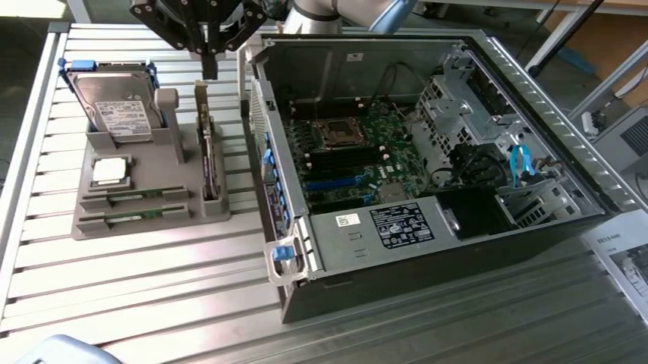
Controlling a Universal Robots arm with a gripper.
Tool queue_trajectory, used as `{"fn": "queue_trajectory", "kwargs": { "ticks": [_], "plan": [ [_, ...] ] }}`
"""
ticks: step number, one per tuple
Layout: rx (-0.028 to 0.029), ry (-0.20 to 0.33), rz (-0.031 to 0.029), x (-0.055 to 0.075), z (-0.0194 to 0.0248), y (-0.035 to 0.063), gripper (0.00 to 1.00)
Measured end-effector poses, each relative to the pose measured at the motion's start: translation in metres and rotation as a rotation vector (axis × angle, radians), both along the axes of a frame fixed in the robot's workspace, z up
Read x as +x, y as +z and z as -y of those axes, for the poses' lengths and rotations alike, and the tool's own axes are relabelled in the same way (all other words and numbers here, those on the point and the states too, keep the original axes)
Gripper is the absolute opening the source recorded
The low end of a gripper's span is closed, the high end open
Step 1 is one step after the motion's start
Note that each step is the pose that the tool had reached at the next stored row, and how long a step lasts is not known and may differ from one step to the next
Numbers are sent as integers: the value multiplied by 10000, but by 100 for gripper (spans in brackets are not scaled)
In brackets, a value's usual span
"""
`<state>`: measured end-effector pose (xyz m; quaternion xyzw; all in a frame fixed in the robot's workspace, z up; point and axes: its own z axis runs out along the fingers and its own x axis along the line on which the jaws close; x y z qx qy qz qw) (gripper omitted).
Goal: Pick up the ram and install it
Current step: 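Reach for the ram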
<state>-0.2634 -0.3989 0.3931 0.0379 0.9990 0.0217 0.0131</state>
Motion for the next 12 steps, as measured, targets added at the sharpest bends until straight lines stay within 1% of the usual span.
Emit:
{"fn": "queue_trajectory", "kwargs": {
  "ticks": [12],
  "plan": [
    [0, 0, 1, -314, 0, -1, 10]
  ]
}}
